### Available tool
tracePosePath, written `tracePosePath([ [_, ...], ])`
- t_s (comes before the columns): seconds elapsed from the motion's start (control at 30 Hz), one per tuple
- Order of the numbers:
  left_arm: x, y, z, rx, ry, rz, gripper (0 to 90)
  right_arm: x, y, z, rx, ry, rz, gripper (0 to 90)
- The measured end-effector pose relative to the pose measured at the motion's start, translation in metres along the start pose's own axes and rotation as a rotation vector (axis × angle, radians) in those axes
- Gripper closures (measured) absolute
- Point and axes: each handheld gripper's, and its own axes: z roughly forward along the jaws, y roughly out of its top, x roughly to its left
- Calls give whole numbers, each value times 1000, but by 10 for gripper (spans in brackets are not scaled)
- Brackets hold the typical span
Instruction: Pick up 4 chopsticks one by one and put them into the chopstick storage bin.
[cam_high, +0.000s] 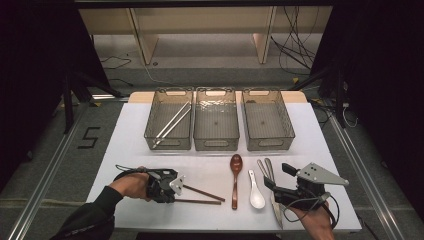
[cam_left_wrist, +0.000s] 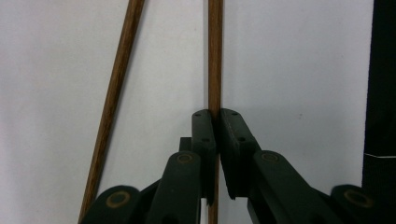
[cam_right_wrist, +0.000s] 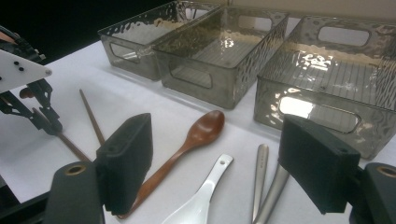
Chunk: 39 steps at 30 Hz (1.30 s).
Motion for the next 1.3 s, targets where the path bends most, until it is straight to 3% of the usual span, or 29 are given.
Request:
tracePosePath([
  [0.3,-1,2,-5,-5,9,-9,839,0,0,0,-2,-1,0,270],
  [0.5,0,2,-14,-59,13,-31,840,0,0,0,-2,-1,-1,269],
  [0.57,0,4,-18,-93,8,-58,840,0,0,0,-1,-1,0,270],
  [0.73,4,8,-29,-168,44,-131,839,0,0,0,-1,-1,1,270],
  [0.83,7,9,-33,-215,68,-198,839,0,0,0,-2,-1,-1,270],
  [1.13,16,6,-41,-271,141,-363,839,0,0,0,0,-1,1,270],
  [1.3,21,2,-46,-303,169,-421,839,0,0,0,0,-1,3,270],
])
